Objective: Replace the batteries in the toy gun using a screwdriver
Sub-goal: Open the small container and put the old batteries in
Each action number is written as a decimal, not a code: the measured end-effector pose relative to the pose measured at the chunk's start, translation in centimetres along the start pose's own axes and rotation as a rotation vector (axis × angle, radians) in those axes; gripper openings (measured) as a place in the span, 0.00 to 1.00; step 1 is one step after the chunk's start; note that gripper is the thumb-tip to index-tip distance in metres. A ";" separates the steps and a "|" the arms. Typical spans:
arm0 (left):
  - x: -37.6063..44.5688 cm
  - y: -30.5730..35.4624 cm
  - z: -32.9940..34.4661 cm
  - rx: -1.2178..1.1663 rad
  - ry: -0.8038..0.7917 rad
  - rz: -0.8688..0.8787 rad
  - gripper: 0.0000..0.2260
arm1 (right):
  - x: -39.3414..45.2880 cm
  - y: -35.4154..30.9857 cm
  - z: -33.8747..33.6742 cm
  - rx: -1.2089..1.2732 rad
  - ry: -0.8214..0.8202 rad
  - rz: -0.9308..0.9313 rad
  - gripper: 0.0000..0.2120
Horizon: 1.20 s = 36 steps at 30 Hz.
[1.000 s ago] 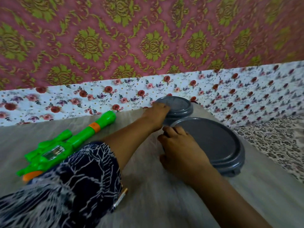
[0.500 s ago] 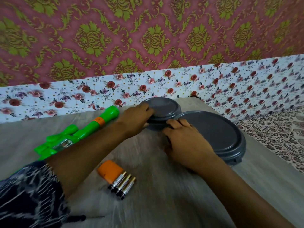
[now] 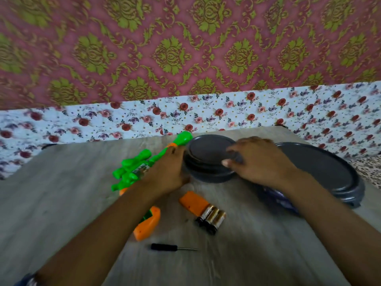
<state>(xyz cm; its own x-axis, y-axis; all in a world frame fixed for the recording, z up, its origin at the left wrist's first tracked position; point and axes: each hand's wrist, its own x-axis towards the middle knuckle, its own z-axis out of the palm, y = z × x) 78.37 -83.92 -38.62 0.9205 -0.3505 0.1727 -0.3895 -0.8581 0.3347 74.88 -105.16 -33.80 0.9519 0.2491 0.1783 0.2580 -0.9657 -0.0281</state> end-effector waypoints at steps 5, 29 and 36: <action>0.1 -0.3 0.4 -0.040 -0.141 -0.027 0.42 | 4.2 -5.1 4.5 -0.038 -0.141 -0.027 0.41; 1.9 -0.9 1.4 -0.337 -0.077 -0.075 0.45 | 4.0 -5.8 8.2 -0.217 0.052 -0.034 0.29; 1.7 -1.3 1.9 -0.338 -0.058 -0.056 0.45 | 4.0 -6.0 7.8 -0.193 0.091 -0.037 0.28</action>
<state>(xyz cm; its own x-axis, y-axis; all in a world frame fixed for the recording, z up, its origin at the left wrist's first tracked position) 80.55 -84.12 -40.53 0.9372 -0.3354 0.0961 -0.3179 -0.7074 0.6314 78.40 -97.81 -40.55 0.9213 0.2855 0.2640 0.2478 -0.9543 0.1673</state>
